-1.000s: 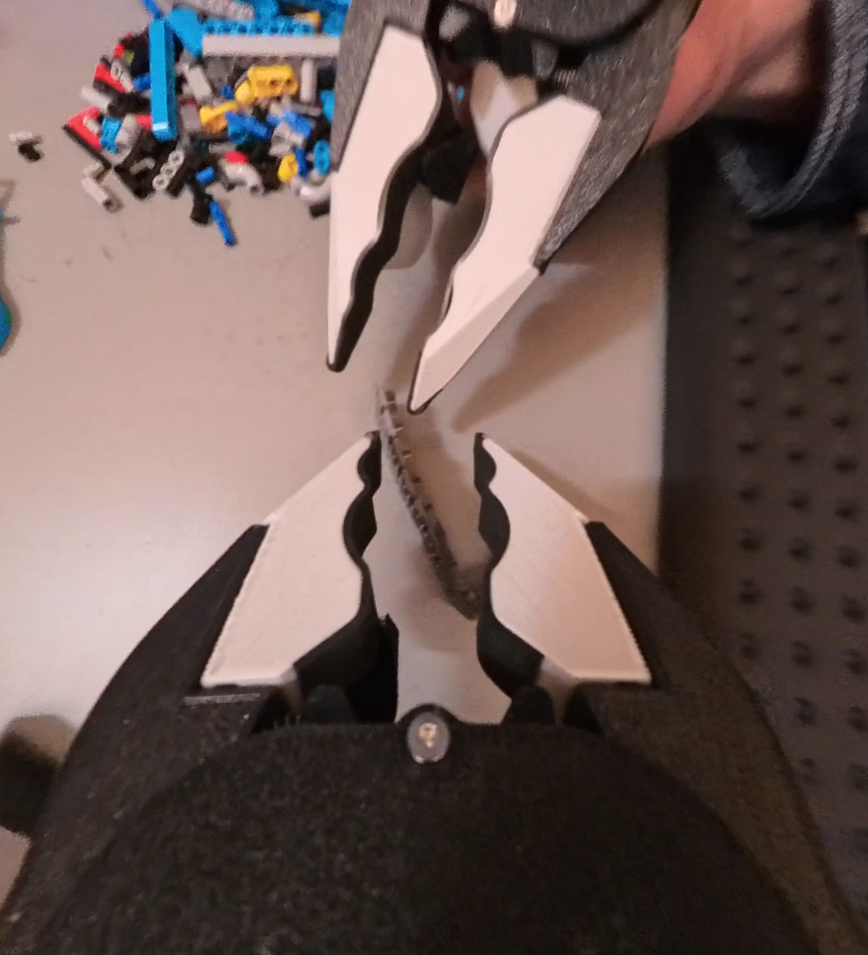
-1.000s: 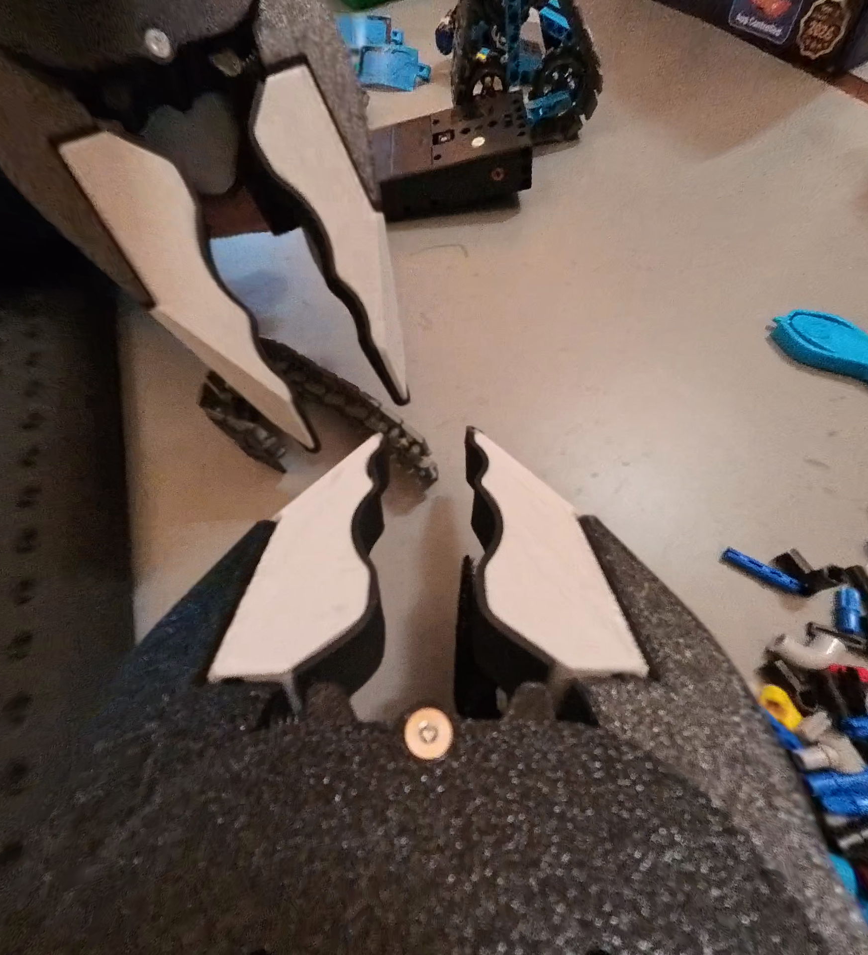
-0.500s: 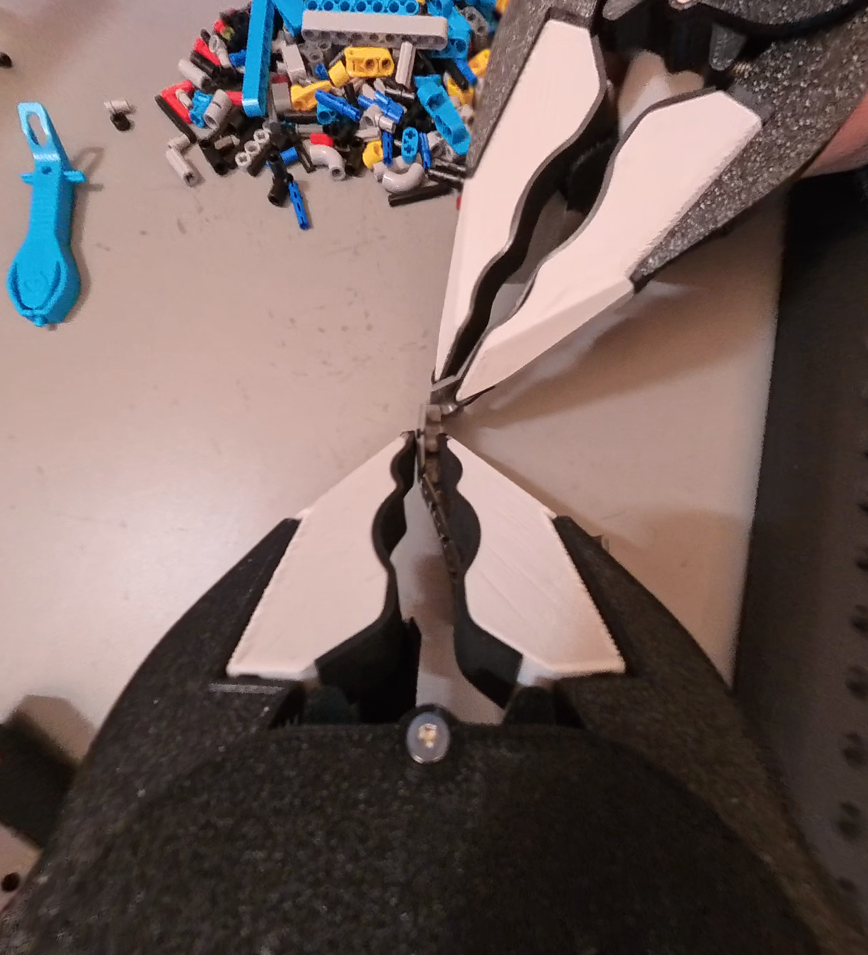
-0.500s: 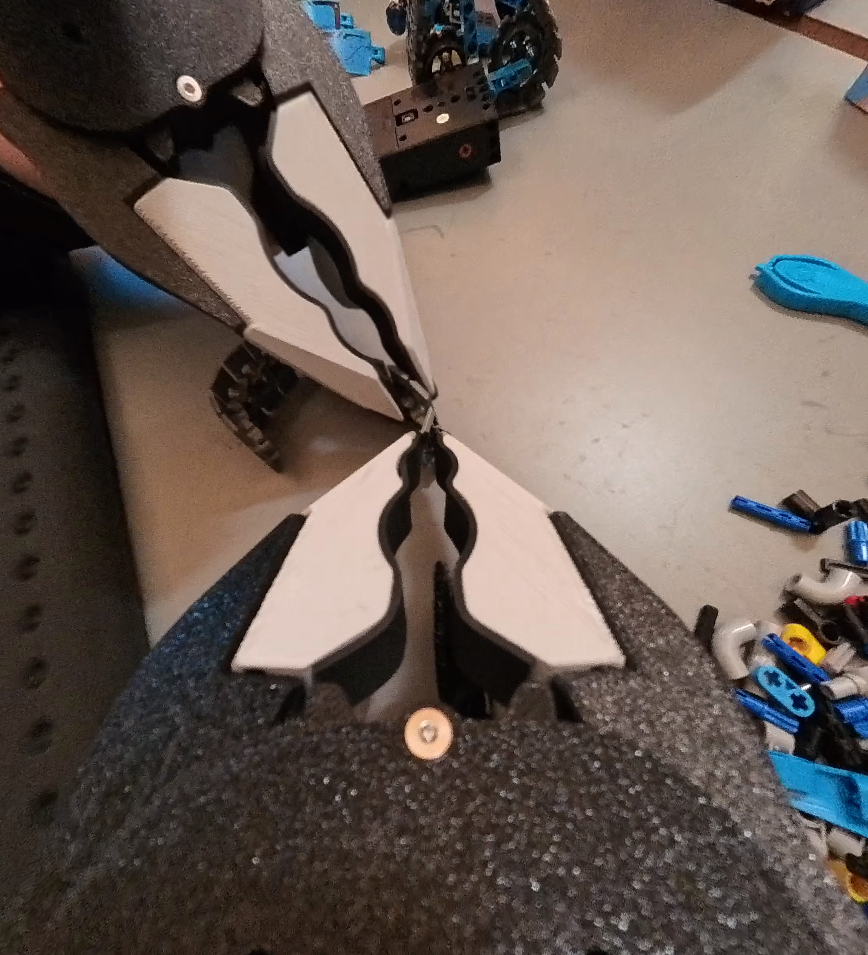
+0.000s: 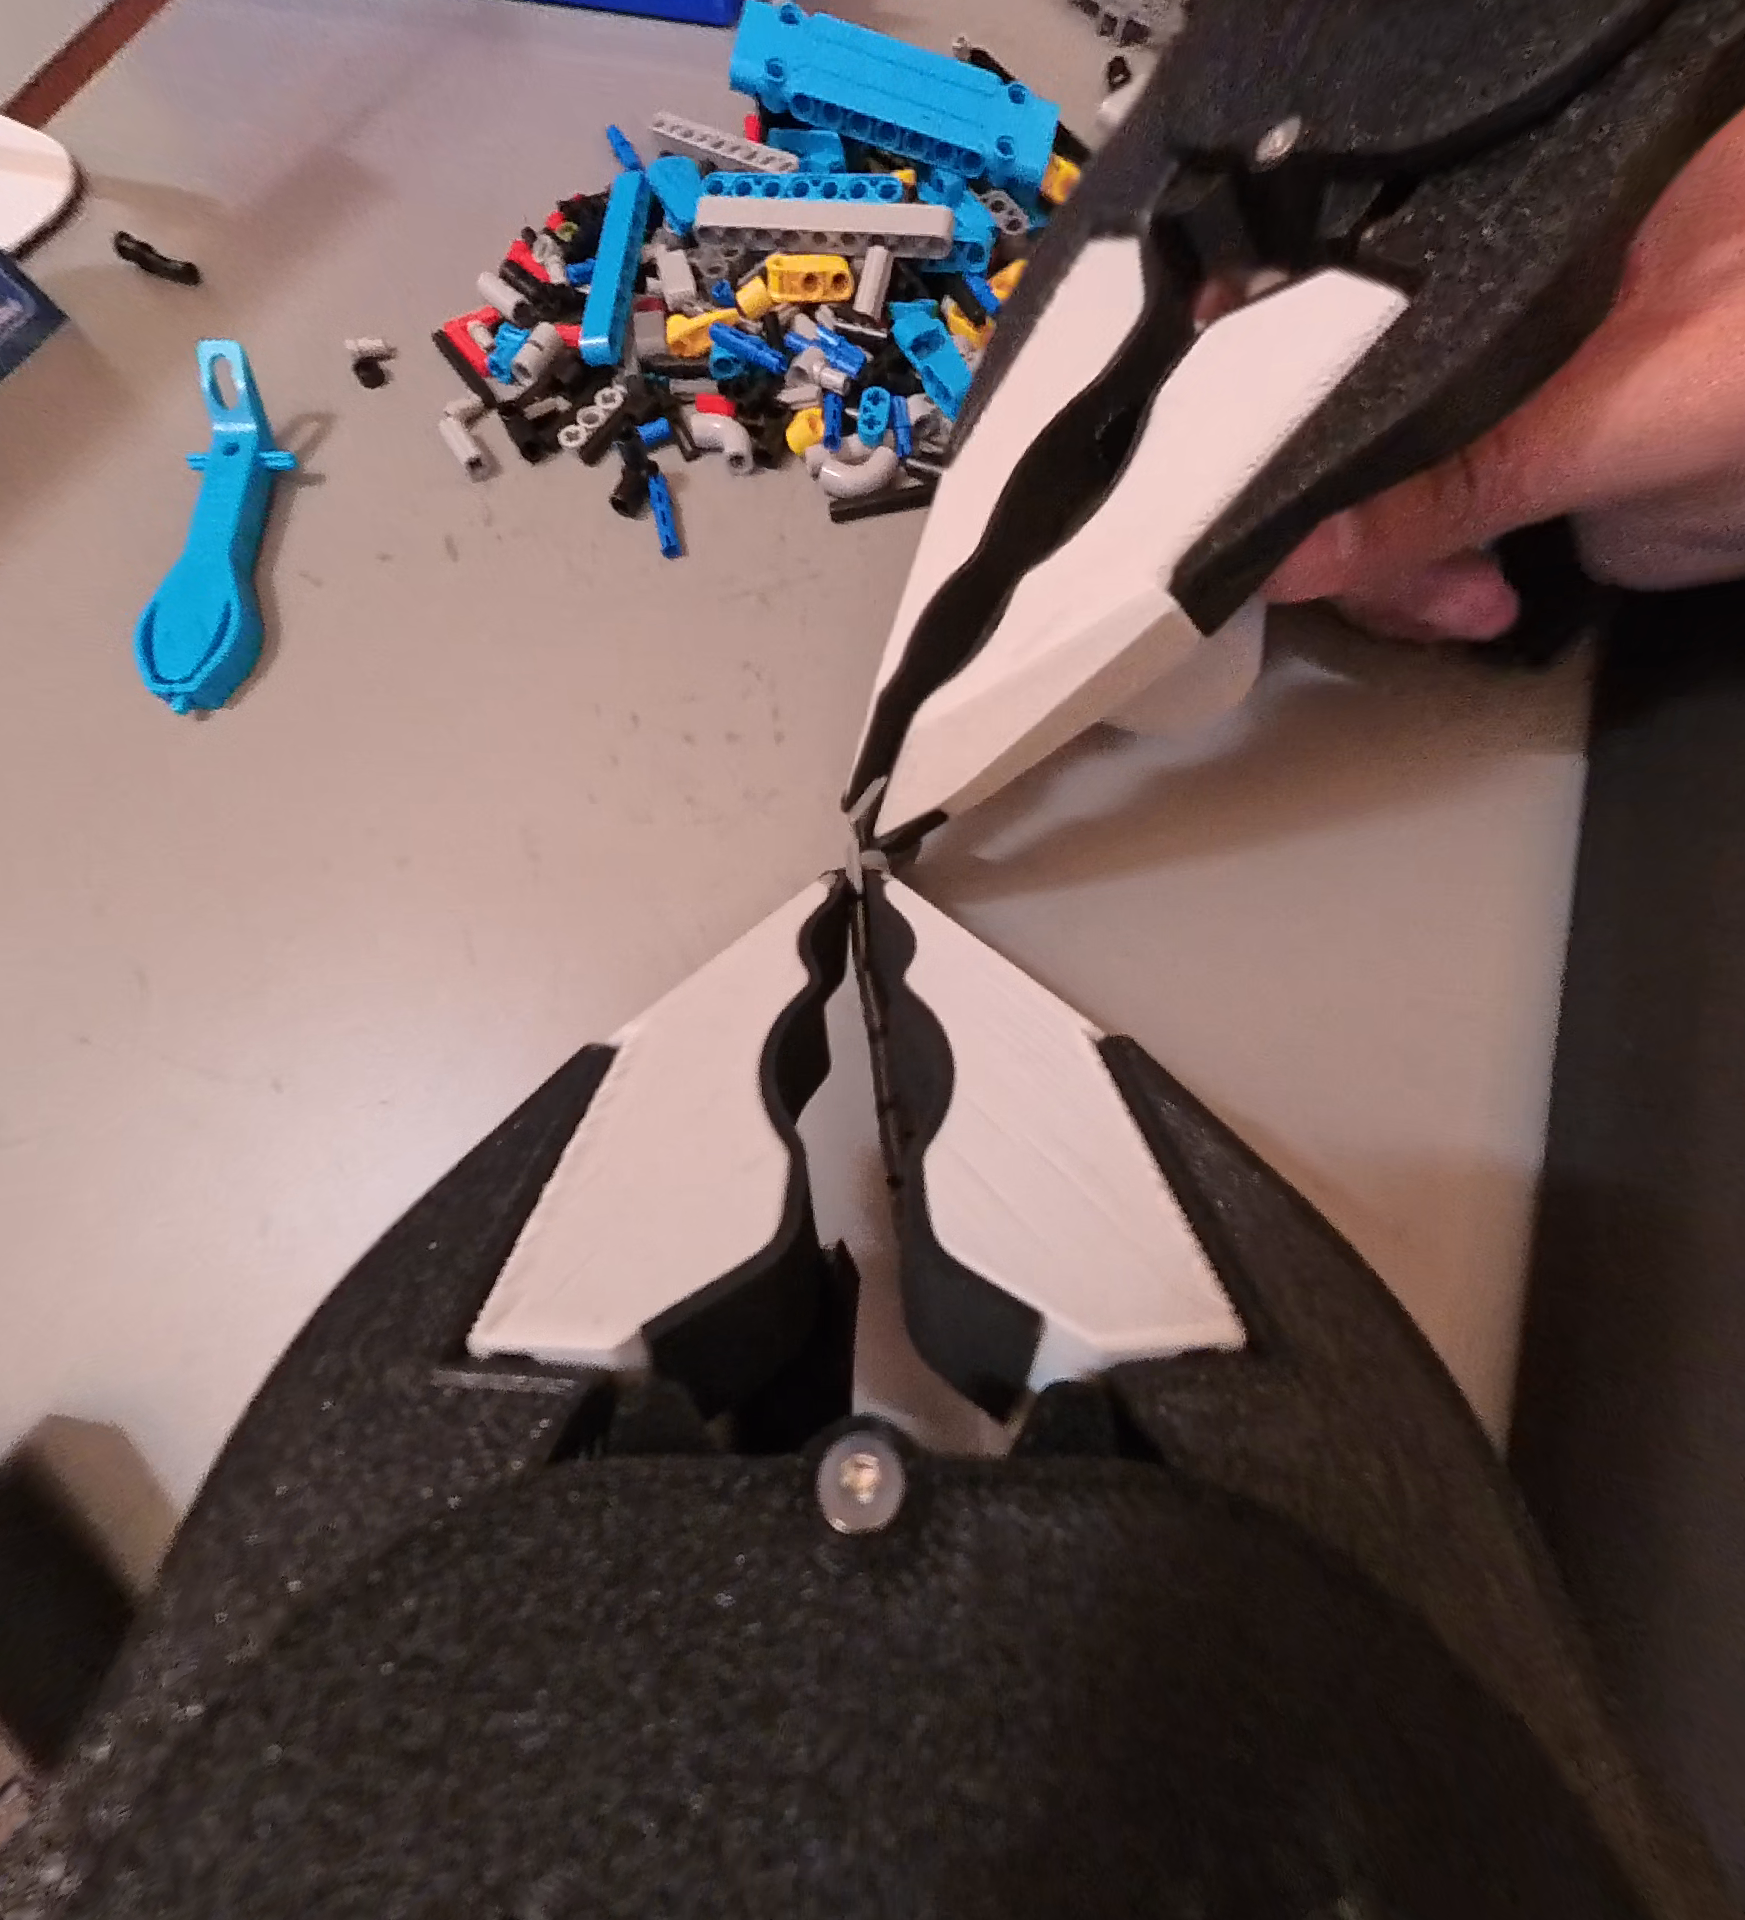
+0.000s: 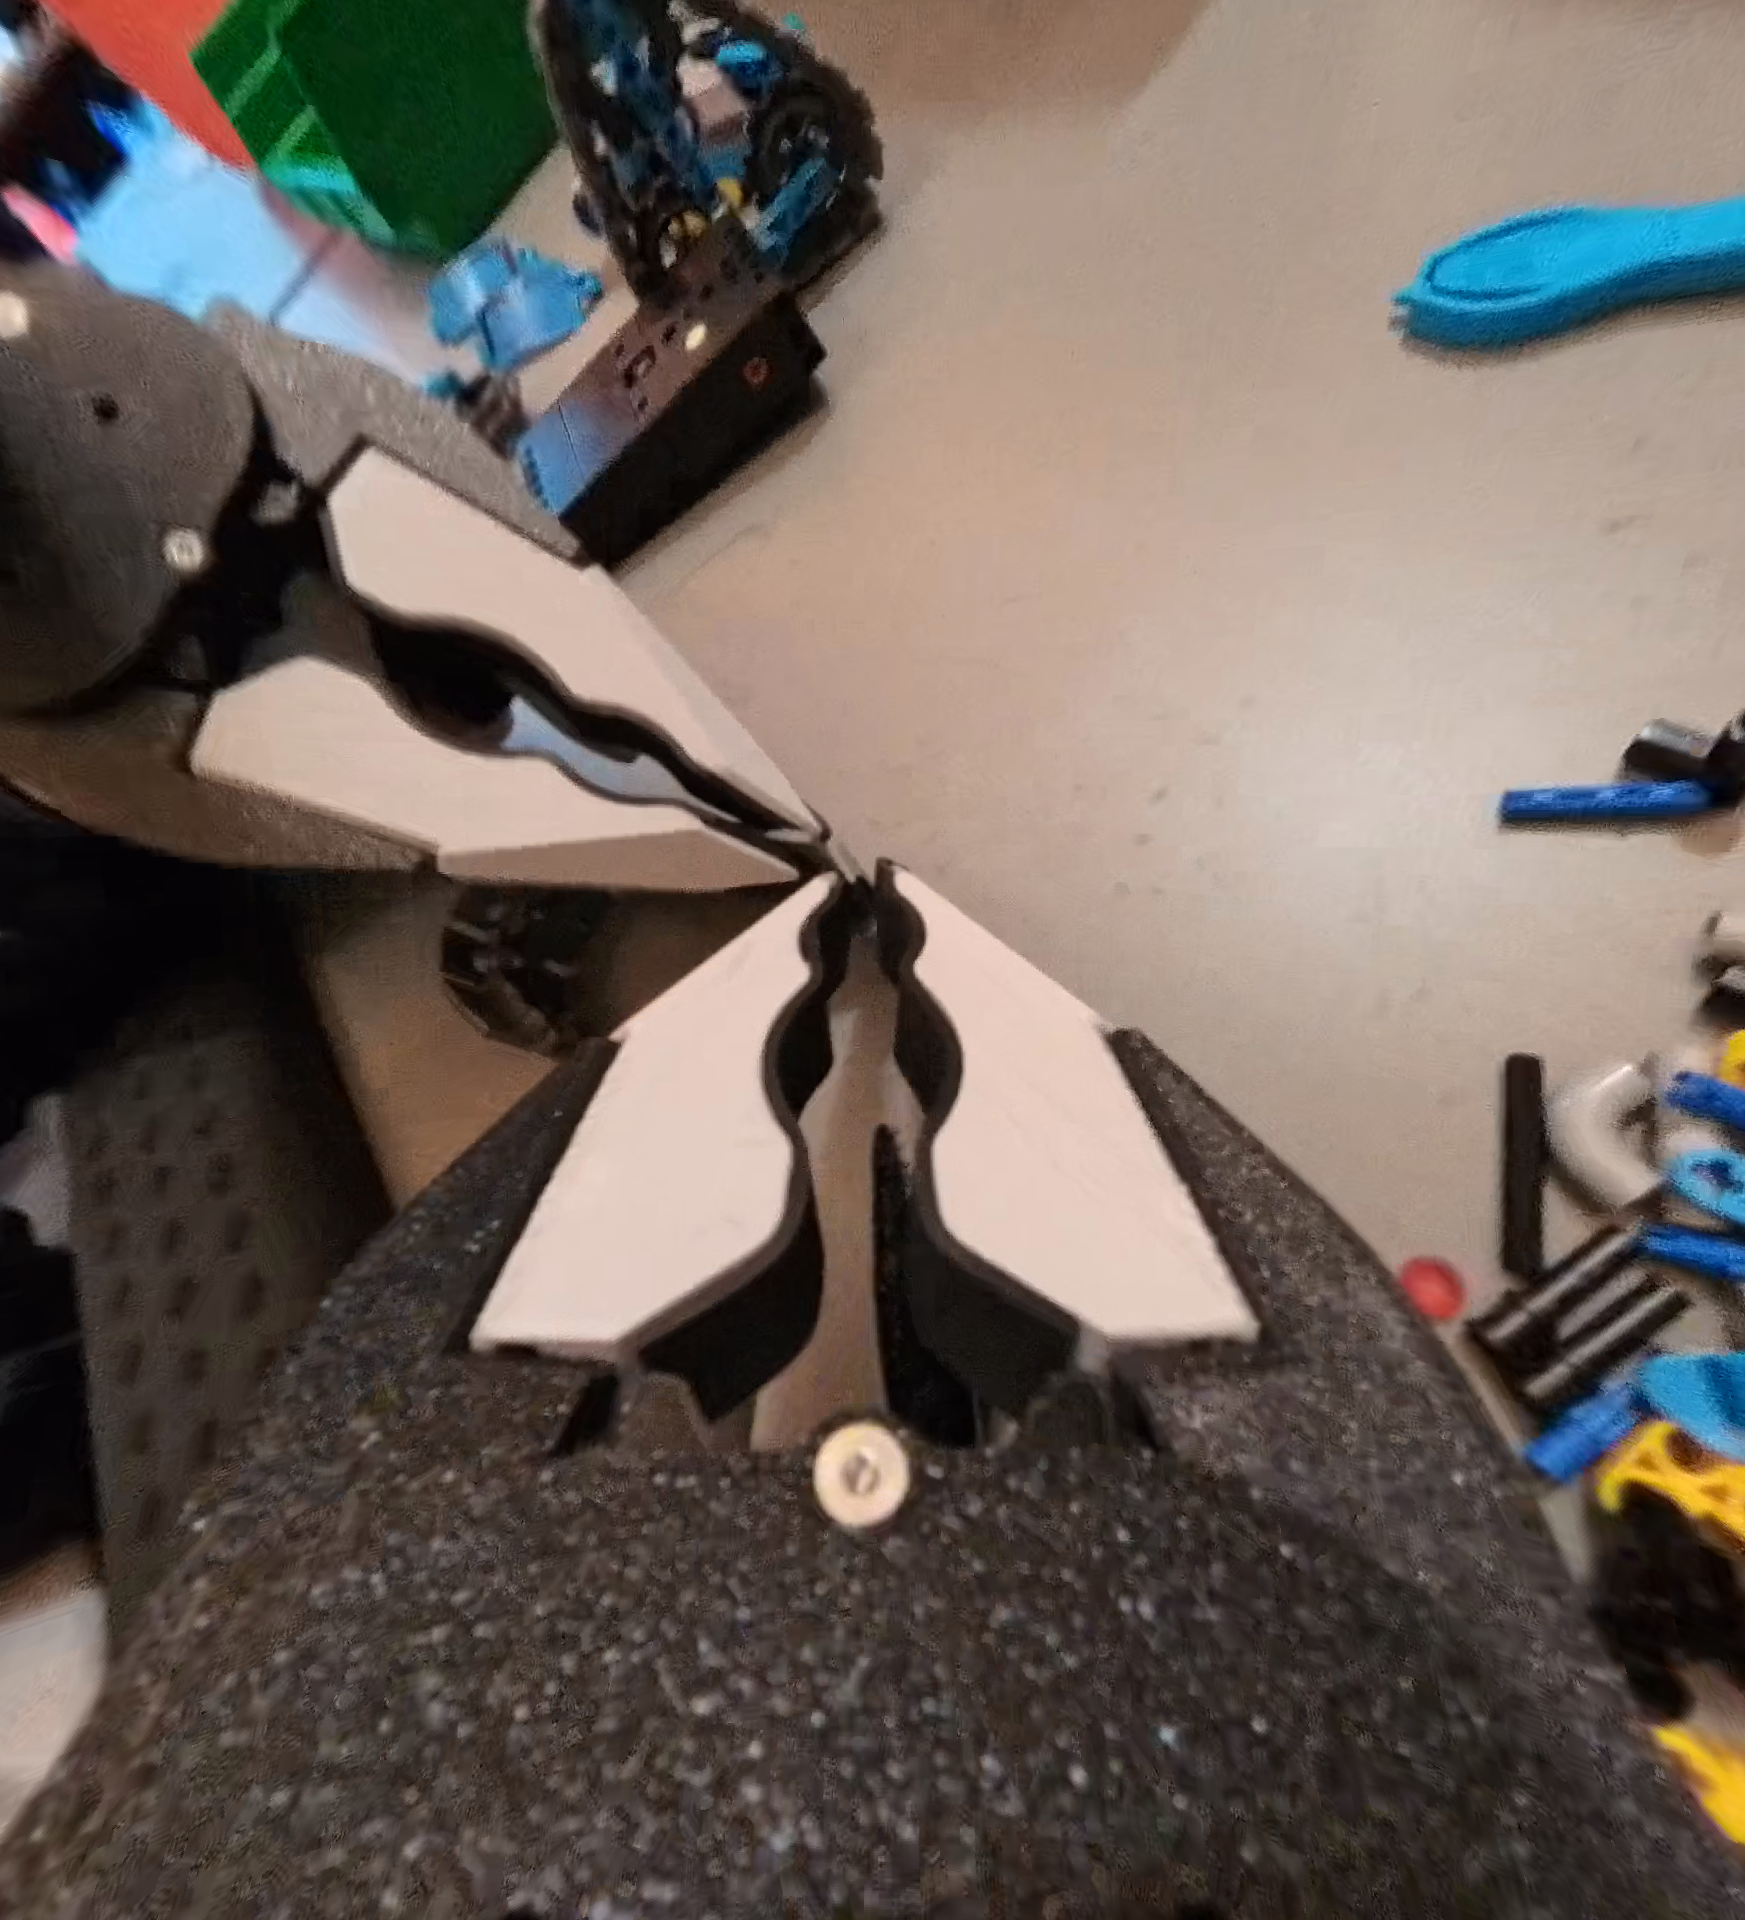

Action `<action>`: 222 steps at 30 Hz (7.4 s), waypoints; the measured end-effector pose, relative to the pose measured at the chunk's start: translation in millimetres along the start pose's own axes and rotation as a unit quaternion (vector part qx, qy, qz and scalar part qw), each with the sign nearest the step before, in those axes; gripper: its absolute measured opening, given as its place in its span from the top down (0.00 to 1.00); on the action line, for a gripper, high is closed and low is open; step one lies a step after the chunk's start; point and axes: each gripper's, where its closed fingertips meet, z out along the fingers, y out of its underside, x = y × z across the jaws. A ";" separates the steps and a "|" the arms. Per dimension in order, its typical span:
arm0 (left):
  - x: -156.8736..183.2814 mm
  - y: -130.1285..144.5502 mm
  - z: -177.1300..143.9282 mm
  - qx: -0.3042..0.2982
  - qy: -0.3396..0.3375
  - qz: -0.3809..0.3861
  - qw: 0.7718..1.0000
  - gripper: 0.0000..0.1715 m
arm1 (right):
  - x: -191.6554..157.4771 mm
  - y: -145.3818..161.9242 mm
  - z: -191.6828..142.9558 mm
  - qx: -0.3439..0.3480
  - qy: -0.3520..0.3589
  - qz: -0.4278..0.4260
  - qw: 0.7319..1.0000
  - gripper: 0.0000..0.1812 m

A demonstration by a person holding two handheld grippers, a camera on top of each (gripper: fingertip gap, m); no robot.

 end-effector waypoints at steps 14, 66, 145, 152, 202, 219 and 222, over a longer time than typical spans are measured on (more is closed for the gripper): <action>-2.7 -1.5 2.3 -0.015 -0.064 0.038 0.997 1.00 | 22.2 -15.3 -2.6 0.062 0.084 0.080 0.991 1.00; 1.3 3.5 -2.2 0.009 0.041 -0.025 0.999 0.99 | -2.0 3.6 3.0 -0.063 -0.012 -0.157 0.985 0.99; -9.5 2.2 -9.8 0.034 0.059 -0.080 0.994 0.99 | -9.3 -4.2 9.1 -0.065 -0.099 -0.244 0.962 0.99; -12.1 1.6 -7.5 0.037 0.018 -0.058 0.997 0.99 | -2.3 -8.8 12.9 -0.048 -0.048 -0.168 0.983 0.99; -59.5 17.5 -30.9 0.026 -0.017 -0.148 0.988 0.90 | -2.3 25.1 5.0 -0.107 0.029 -0.243 0.964 0.72; -53.1 16.7 -20.3 0.025 0.004 -0.120 0.992 0.99 | -87.8 47.8 17.7 -0.169 -0.165 -0.255 0.938 0.77; -53.2 16.6 -20.9 0.023 -0.001 -0.105 0.994 0.99 | -69.0 -12.6 7.5 -0.062 -0.156 -0.210 0.963 0.87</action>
